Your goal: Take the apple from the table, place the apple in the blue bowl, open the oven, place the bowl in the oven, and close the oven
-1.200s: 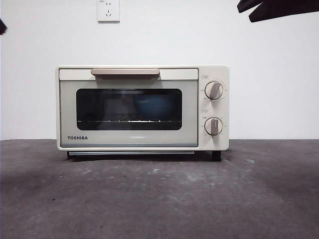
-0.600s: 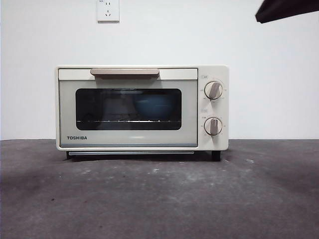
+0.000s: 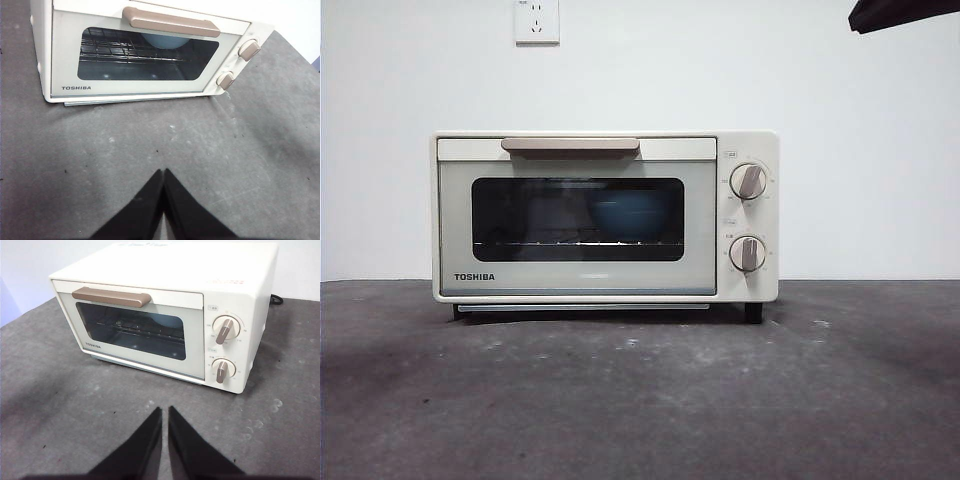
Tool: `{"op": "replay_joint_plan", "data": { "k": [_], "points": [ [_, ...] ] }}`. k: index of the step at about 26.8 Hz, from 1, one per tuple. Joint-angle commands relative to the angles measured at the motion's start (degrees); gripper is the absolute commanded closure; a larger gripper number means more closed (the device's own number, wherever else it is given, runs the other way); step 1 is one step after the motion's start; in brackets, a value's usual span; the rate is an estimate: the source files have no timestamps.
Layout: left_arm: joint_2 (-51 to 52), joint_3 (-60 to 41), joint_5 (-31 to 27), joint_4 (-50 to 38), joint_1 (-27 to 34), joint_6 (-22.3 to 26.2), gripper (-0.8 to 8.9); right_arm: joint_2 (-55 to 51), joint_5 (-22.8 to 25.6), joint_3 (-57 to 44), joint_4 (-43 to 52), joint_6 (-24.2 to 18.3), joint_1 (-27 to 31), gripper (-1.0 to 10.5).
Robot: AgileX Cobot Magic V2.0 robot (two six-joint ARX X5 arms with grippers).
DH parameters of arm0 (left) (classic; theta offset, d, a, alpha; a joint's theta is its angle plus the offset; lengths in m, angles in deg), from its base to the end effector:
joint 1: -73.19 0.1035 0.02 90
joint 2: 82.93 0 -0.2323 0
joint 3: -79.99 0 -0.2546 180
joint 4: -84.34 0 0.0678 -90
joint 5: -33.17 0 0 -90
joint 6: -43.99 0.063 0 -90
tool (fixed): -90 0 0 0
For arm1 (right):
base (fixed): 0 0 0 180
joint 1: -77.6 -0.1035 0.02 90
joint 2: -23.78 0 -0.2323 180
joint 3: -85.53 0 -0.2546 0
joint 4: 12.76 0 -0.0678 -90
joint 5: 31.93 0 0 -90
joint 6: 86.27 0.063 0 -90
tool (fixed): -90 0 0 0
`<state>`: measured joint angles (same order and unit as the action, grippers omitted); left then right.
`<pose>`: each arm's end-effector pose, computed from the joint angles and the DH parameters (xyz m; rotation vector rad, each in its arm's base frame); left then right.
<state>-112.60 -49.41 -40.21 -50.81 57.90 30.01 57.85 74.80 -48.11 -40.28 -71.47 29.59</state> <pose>0.1622 -0.0630 0.2575 -0.2390 0.4877 -0.4944 0.1473 0.1365 0.2542 0.1067 0.2952 0.5087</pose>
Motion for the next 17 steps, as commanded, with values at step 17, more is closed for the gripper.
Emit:
{"op": "replay_joint_plan", "data": {
  "k": [17],
  "points": [
    [9.97, -11.41, -6.82, -27.67, 13.11, 20.41, 8.06, -0.22, 0.28, 0.17, 0.63, -0.50, -0.61, 9.4]
  ]
}}
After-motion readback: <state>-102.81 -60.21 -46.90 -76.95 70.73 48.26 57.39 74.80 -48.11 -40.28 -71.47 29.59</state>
